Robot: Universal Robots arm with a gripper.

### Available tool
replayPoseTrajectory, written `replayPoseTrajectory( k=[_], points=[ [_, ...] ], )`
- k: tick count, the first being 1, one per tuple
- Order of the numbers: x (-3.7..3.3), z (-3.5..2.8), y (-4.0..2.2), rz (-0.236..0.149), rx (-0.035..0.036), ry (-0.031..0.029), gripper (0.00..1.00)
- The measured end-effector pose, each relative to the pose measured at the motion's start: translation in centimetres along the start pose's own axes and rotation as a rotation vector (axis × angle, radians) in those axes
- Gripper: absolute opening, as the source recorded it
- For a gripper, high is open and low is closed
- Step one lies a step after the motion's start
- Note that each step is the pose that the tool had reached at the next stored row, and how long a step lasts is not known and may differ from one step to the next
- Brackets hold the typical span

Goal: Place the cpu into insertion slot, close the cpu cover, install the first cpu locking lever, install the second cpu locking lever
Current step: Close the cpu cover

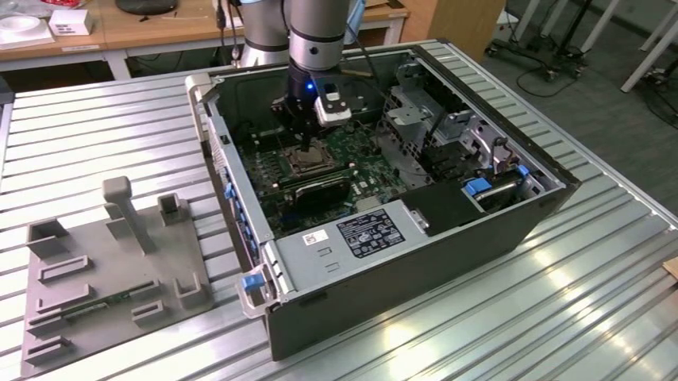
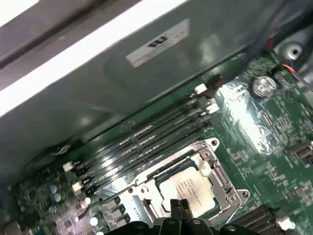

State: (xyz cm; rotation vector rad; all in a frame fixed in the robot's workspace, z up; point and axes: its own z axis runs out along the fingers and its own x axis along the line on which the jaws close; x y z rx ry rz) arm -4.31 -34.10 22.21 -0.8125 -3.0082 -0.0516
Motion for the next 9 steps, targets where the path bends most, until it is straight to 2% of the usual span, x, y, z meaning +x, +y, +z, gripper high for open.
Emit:
replayPoseTrajectory(
  k=[9],
  points=[
    [-0.01, 0.17, 0.0, -0.163, 0.0054, 0.0042, 0.11]
  ],
)
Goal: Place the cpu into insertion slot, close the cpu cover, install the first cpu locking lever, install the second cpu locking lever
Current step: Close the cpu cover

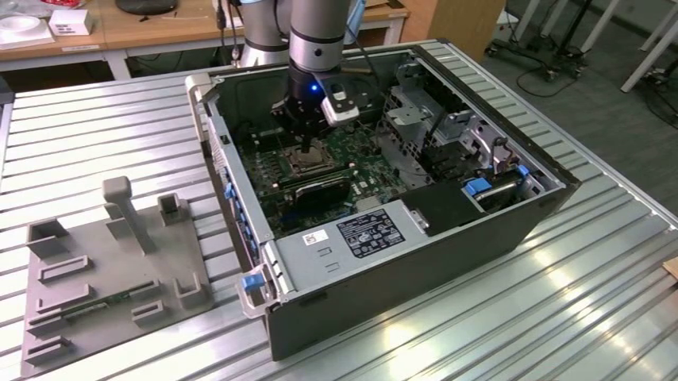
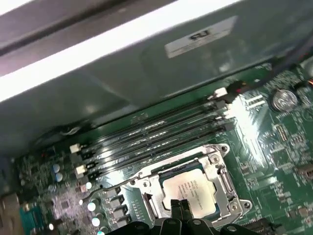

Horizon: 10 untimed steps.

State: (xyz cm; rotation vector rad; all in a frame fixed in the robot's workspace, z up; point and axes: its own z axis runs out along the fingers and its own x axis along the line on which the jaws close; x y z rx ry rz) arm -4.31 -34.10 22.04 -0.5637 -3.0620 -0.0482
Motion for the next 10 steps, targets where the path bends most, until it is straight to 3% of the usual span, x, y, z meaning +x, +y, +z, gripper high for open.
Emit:
replayPoseTrajectory(
  k=[10],
  points=[
    [0.0, 0.16, 0.0, -0.183, 0.0061, 0.0046, 0.11]
  ],
)
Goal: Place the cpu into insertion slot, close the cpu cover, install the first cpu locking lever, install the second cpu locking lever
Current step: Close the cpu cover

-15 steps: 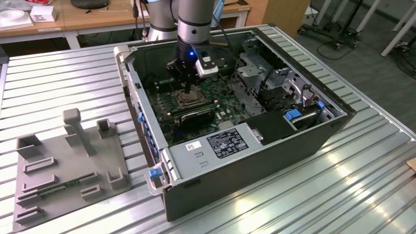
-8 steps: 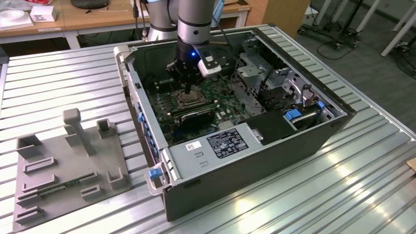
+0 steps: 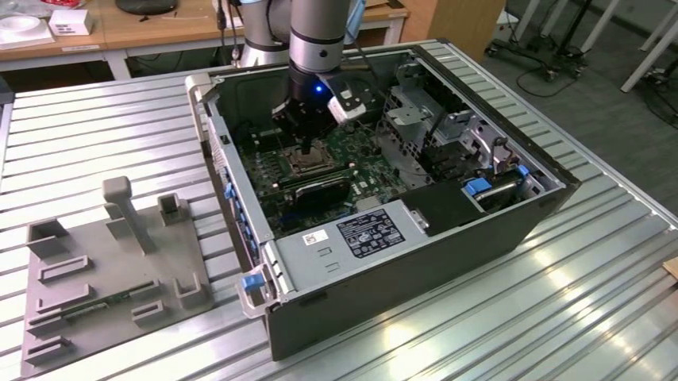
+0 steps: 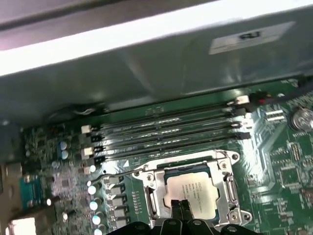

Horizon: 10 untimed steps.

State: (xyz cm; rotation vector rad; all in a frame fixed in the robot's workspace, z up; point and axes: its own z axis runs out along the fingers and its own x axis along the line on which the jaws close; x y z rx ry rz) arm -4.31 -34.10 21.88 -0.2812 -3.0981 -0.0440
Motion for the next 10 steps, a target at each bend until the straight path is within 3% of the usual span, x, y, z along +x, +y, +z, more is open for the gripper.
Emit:
replayPoseTrajectory(
  k=[10],
  points=[
    [-0.01, 0.15, -0.01, -0.187, 0.0062, 0.0048, 0.11]
  ],
)
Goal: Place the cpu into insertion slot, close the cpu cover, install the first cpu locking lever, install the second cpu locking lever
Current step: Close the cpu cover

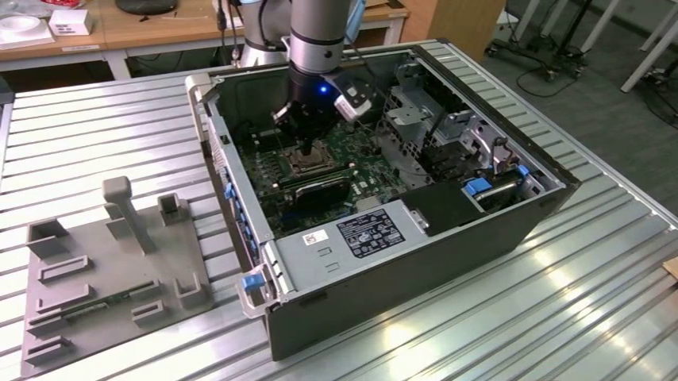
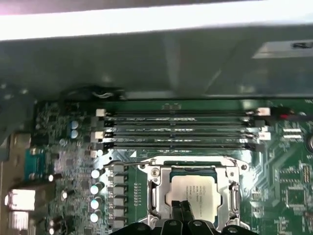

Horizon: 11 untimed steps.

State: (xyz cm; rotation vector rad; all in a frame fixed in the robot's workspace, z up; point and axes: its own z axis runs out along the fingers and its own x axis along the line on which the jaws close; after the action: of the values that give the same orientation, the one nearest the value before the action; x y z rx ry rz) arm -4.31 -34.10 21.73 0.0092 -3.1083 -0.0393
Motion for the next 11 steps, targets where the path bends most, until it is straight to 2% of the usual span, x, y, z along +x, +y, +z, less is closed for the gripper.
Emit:
replayPoseTrajectory(
  k=[5, 8, 9, 10, 11],
  points=[
    [-0.01, 0.08, 0.0, -0.08, 0.0025, 0.0013, 0.11],
    [0.01, 0.09, 0.0, -0.087, 0.003, -0.0017, 0.11],
    [0.02, 0.11, 0.0, -0.087, 0.0031, -0.0046, 0.11],
    [0.04, 0.14, 0.0, -0.087, 0.0035, -0.0124, 0.11],
    [0.06, 0.16, 0.0, -0.087, 0.0041, -0.0245, 0.11]
  ],
)
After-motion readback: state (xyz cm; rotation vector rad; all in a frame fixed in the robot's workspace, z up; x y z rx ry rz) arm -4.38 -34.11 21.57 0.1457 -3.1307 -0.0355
